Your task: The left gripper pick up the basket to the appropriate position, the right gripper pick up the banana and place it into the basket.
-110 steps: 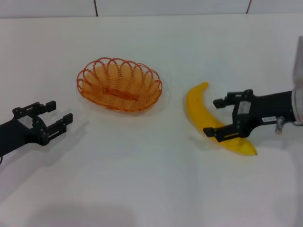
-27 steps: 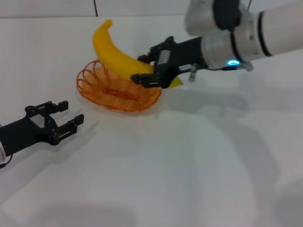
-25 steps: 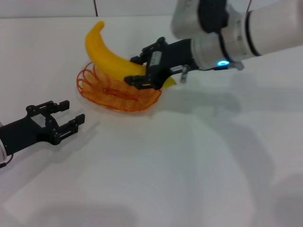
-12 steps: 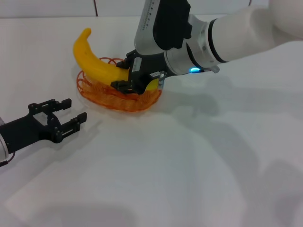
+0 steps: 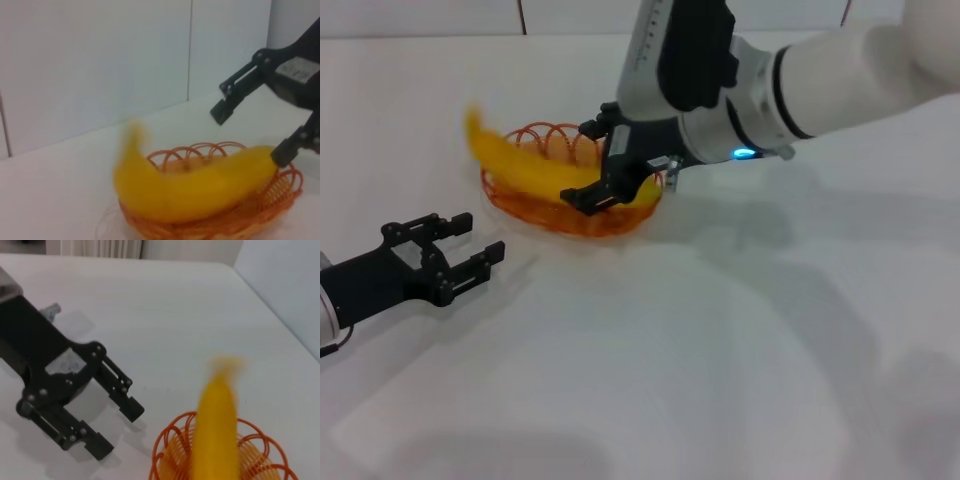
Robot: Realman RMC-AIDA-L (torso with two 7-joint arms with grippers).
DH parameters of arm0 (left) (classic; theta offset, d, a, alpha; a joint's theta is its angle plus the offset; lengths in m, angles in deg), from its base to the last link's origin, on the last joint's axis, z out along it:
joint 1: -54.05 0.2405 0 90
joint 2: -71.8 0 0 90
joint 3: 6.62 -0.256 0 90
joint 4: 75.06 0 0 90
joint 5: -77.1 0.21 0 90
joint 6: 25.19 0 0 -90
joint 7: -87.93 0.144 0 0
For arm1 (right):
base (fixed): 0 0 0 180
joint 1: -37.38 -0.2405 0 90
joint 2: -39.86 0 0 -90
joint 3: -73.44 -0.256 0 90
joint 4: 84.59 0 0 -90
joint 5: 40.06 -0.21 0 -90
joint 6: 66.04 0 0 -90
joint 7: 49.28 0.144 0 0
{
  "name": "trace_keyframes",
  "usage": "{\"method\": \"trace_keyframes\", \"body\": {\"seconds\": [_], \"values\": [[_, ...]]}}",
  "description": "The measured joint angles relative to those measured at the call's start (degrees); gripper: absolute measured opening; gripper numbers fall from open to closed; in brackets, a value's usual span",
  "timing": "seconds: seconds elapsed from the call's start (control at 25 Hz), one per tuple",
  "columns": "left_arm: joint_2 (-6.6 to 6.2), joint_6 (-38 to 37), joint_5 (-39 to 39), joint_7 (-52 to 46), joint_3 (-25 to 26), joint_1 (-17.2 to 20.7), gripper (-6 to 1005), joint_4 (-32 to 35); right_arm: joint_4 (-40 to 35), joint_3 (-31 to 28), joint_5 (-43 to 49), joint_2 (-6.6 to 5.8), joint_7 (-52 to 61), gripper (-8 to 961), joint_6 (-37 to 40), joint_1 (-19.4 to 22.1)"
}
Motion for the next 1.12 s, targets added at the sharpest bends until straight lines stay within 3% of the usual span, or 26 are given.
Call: {"method": "trace_keyframes", "body": {"seconds": [0.12,0.32,0.72,0.88,1.12], "values": [[-0.02,0.0,0.0,0.3,0.0,0.2,591,-0.1,-5.3,-2.7,-0.1,-0.26,-1.0,879,2.6,4.7],[-0.03,0.0,-0.3,0.3,0.0,0.3,591,-0.1,-8.9,-10.8,-4.5,-0.28,-8.4,871,9.7,11.7],[0.04,0.0,-0.4,0.4,0.2,0.5,591,-0.1,7.1,-35.2,-14.1,-0.55,-28.9,862,27.3,14.2],[0.02,0.0,-0.4,0.4,0.3,0.5,591,-0.1,13.6,-44.4,-14.0,-1.67,-35.1,862,33.8,15.2],[0.01,0.0,-0.4,0.4,0.3,0.7,591,-0.1,18.0,-50.6,-13.9,-3.01,-40.4,862,36.7,18.1]]}}
